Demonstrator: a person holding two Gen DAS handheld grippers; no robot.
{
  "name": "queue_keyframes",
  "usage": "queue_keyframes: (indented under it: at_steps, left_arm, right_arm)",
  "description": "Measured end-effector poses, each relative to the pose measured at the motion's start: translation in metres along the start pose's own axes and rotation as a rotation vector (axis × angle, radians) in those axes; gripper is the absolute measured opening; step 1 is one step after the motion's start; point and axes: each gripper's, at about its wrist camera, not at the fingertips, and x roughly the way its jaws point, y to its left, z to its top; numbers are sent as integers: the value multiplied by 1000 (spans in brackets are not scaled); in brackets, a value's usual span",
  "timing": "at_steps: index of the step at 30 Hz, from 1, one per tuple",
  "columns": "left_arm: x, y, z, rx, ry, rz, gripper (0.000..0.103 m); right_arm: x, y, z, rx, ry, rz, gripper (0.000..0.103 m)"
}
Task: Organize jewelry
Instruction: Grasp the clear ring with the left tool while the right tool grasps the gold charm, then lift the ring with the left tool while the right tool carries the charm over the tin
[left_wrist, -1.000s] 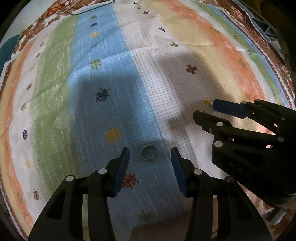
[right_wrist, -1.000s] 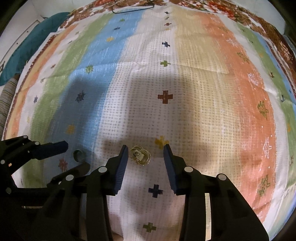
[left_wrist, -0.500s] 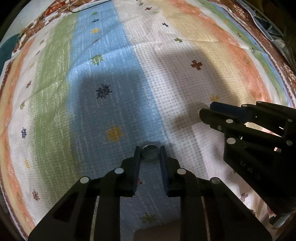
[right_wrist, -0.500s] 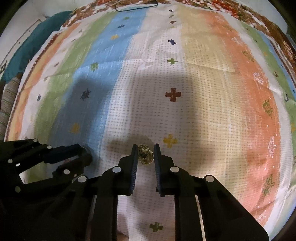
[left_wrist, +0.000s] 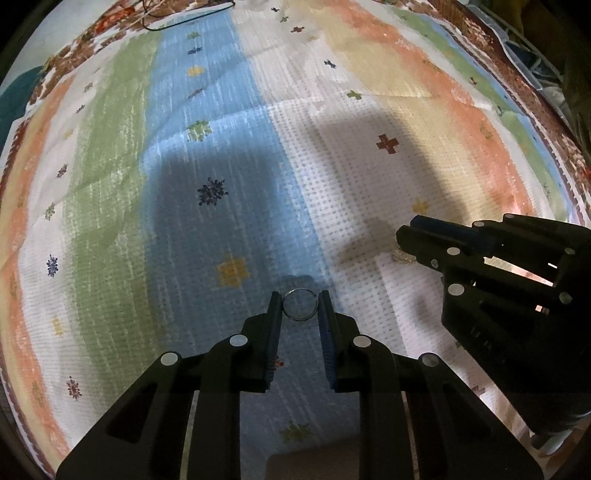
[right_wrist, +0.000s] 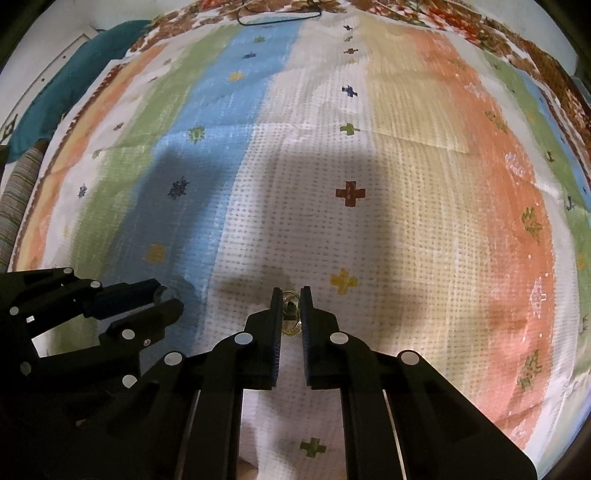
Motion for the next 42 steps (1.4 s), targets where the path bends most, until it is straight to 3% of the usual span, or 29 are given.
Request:
queue_keyframes:
  at_steps: [22,42]
  left_arm:
    - [-46,6,-15,-37,-80,-12,19]
    - [-112,-6,-57,-13,-202,-27,19]
  right_arm:
    - [-43,9,-19,-22,-74,-12,10]
    - [-106,27,-54,-59,-188,15,10]
